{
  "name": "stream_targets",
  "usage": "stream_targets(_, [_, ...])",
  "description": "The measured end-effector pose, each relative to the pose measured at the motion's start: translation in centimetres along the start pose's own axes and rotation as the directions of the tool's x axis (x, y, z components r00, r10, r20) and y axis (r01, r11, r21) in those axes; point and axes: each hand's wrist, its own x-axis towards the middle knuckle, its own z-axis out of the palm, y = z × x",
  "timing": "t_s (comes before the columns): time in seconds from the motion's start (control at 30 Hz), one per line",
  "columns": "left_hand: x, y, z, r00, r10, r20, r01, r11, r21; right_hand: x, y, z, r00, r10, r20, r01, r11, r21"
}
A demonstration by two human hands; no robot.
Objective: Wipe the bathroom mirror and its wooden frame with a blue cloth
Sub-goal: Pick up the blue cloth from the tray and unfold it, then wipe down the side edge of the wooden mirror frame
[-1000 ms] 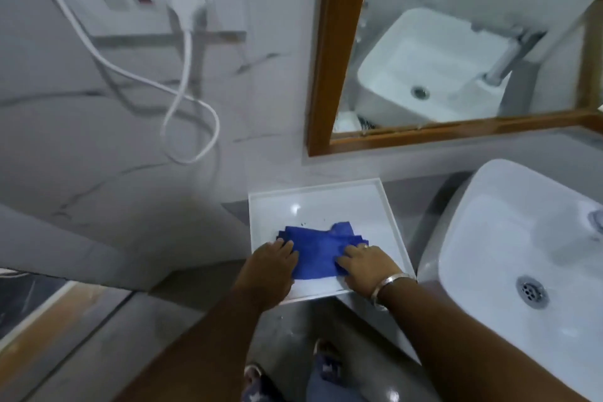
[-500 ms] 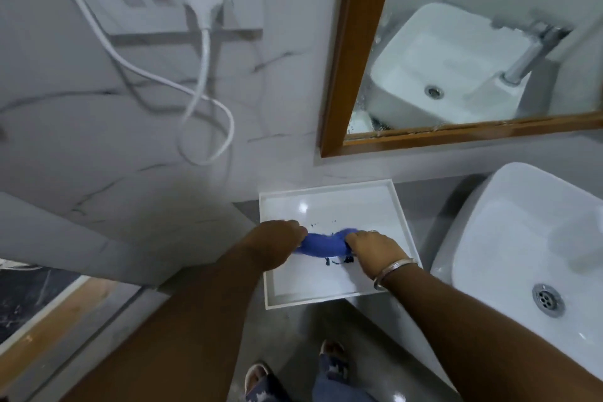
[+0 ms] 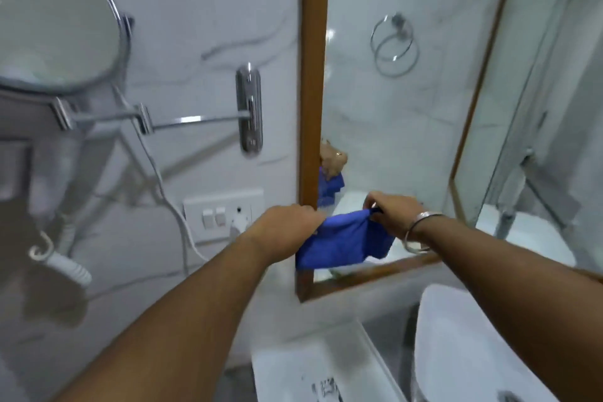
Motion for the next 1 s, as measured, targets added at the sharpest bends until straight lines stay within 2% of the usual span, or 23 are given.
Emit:
stream_targets(0.1, [2.4, -1.4, -8.6, 0.968, -0.064, -0.241, 0.052, 0.997, -0.055, 0.7, -1.2, -9.3, 0.983, 0.012, -0.182, -0.012, 1.000, 0.005])
stream_targets(0.2, [4.0, -3.6, -17.0, 0.874, -0.126, -0.469, 0.068, 0.988, -0.138, 1.6, -2.5, -17.2, 0.934, 0.005, -0.357, 0.016, 0.998, 0.055])
stream_targets(0.33, [6.6, -6.1, -26.3, 0.767, -0.172, -0.619, 0.106, 0.984, -0.142, 3.2, -4.8, -25.7, 0.864, -0.045, -0.501, 0.086, 0.995, 0.059])
stream_targets(0.5, [11.0, -8.2, -34.8, 0.677, -0.137, -0.723, 0.231, 0.972, 0.032, 6.0, -5.6, -35.2, 0.742, -0.084, -0.665, 0.122, 0.992, 0.011])
stream_targets(0.6, [13.5, -8.1, -39.0, 0.628, -0.084, -0.774, 0.306, 0.941, 0.145, 7.2, -5.2, -39.5, 0.684, -0.092, -0.723, 0.081, 0.995, -0.050])
stream_targets(0.67, [15.6, -8.0, -41.2, 0.602, -0.056, -0.797, 0.365, 0.907, 0.211, 8.4, -4.9, -41.5, 0.599, -0.091, -0.795, -0.002, 0.993, -0.116])
stream_targets(0.73, [17.4, -8.1, -42.6, 0.591, -0.068, -0.804, 0.398, 0.891, 0.217, 9.4, -5.7, -42.4, 0.475, -0.099, -0.874, -0.139, 0.973, -0.186])
stream_targets(0.8, [19.4, -8.5, -43.3, 0.568, -0.069, -0.820, 0.403, 0.892, 0.204, 11.0, -6.7, -42.3, 0.355, -0.089, -0.931, -0.182, 0.970, -0.162])
stream_targets(0.83, [20.2, -8.8, -43.5, 0.556, -0.063, -0.829, 0.404, 0.892, 0.203, 12.0, -7.3, -41.9, 0.303, -0.103, -0.947, -0.134, 0.980, -0.150])
stream_targets(0.9, [21.5, -9.7, -43.8, 0.533, -0.046, -0.845, 0.402, 0.892, 0.206, 14.1, -8.0, -40.5, 0.219, -0.199, -0.955, 0.082, 0.979, -0.185])
stream_targets(0.97, [21.7, -10.6, -44.0, 0.509, -0.048, -0.859, 0.384, 0.906, 0.177, 15.5, -8.0, -38.7, 0.144, -0.380, -0.914, 0.293, 0.898, -0.327])
stream_targets(1.0, [21.8, -11.0, -43.8, 0.496, -0.058, -0.866, 0.368, 0.918, 0.149, 16.3, -7.7, -37.7, 0.118, -0.459, -0.880, 0.345, 0.850, -0.398])
